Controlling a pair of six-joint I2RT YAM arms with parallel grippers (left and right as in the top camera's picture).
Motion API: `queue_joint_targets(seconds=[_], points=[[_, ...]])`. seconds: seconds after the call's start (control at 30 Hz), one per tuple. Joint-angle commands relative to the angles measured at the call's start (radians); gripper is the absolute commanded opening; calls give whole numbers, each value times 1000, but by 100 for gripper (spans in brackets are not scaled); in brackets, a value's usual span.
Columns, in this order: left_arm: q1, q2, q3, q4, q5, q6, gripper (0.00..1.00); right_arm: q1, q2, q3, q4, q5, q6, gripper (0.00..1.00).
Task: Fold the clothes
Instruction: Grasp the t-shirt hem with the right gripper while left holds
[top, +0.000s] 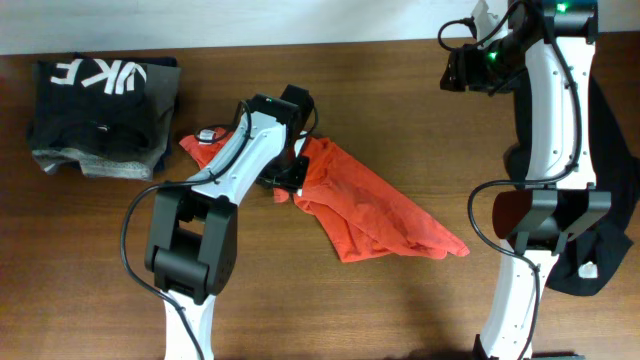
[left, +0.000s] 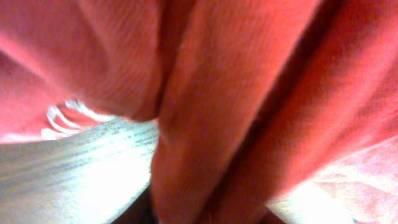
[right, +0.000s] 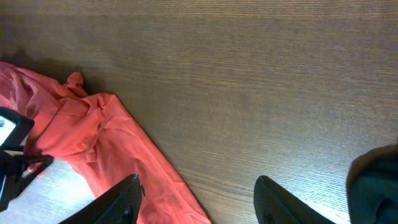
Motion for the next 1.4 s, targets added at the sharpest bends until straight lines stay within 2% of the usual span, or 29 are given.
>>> queue_joint_targets(seconds=[0.0, 0.03, 0.27, 0.47, 0.8, 1.17, 1.37], points=[[0, -39, -8, 15, -7, -3, 4, -6, -12, 11, 3, 11, -10, 62], [-1, -39, -8, 16, -6, -3, 1, -6, -12, 11, 2, 11, -10, 62], [9, -55, 32, -4, -7, 23, 1, -6, -14, 11, -26, -18, -6, 61], [83, -186, 290, -72, -7, 72, 1, -5, -63, 11, -76, -45, 5, 61], [174, -294, 592, -12, -18, 132, 1, 81, -145, 11, -76, -48, 20, 62], [175, -287, 605, 62, -47, 159, 1, 237, -145, -102, -76, 12, 5, 62], [175, -286, 605, 63, -68, 162, 1, 235, -145, -288, -76, 13, 44, 62]])
